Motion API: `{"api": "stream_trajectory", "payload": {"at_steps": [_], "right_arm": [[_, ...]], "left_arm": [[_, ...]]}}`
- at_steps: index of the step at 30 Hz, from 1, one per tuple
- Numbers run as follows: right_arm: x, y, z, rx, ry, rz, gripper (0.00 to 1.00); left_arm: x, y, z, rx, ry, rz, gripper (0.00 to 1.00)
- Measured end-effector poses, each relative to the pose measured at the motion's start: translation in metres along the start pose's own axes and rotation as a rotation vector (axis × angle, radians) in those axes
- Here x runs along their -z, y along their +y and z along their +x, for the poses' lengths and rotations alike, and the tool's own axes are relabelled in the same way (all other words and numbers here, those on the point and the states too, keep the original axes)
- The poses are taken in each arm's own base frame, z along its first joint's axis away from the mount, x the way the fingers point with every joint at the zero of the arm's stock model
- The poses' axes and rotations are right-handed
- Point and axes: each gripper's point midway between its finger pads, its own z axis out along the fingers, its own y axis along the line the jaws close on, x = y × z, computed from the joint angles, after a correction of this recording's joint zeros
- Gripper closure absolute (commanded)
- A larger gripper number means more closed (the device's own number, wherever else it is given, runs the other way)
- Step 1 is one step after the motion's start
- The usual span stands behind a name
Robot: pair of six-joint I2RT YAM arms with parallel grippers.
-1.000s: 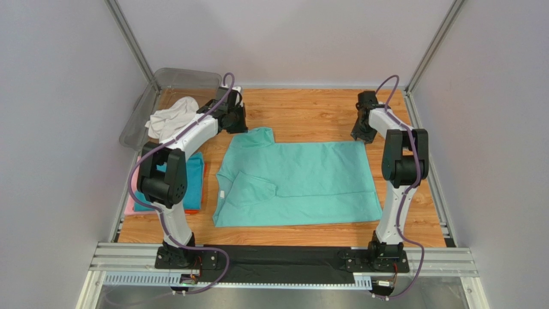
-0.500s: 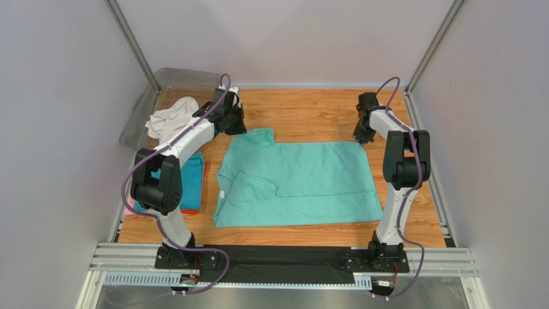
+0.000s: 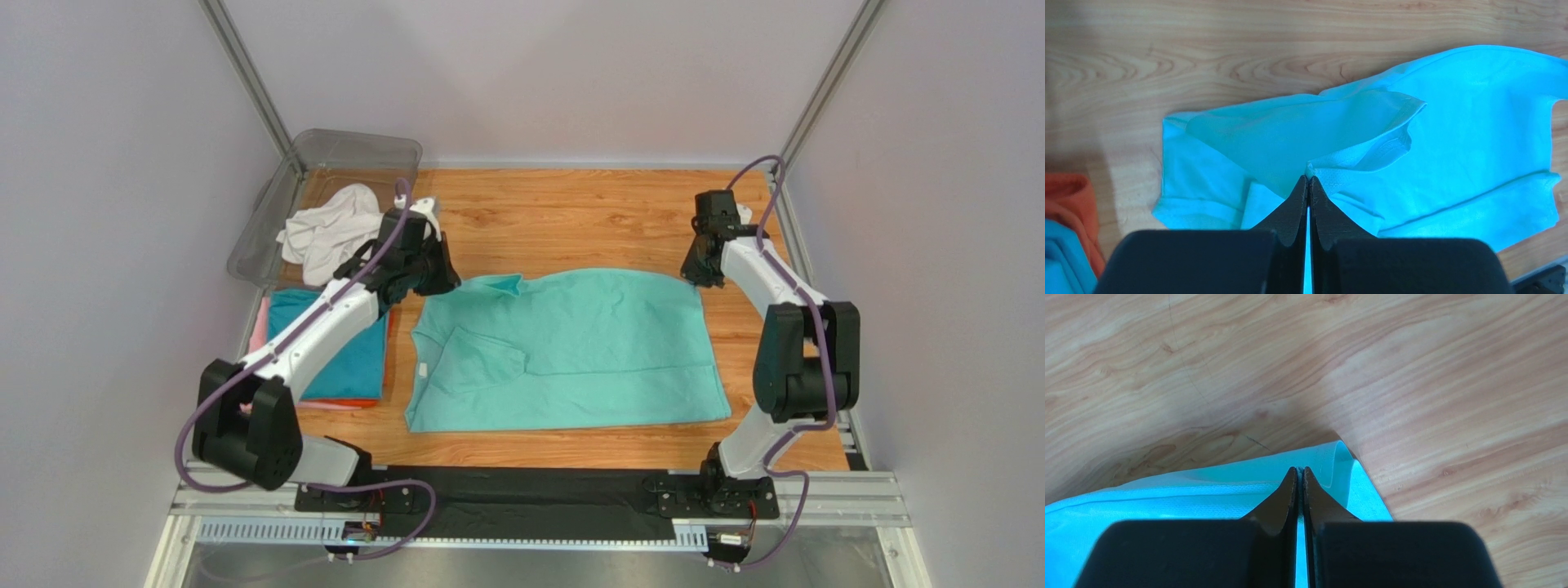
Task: Fold and stack the t-shirts
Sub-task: Fold the tshirt
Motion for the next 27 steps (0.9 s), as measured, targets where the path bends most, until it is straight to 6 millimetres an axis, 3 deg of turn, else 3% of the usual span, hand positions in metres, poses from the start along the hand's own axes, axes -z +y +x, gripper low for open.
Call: {"api": "stream_trajectory", "payload": {"at_steps": [12, 18, 27], "right_arm": [[0.044, -0.02, 0.016, -0.013, -0.058, -0.022, 1.0], [0.051, -0.028, 0.028, -0.013, -0.058, -0.02, 1.0], [0.044, -0.037, 0.049, 0.0, -0.011, 0.003, 1.0]], "left_arm": [[0.074, 0.002, 0.035, 0.069, -0.127, 0.075, 1.0], [0.082, 0.011, 0.068, 0.106, -0.101, 0.085, 1.0], [0.08, 0.028, 0.118, 0.169, -0.029, 0.073, 1.0]]}}
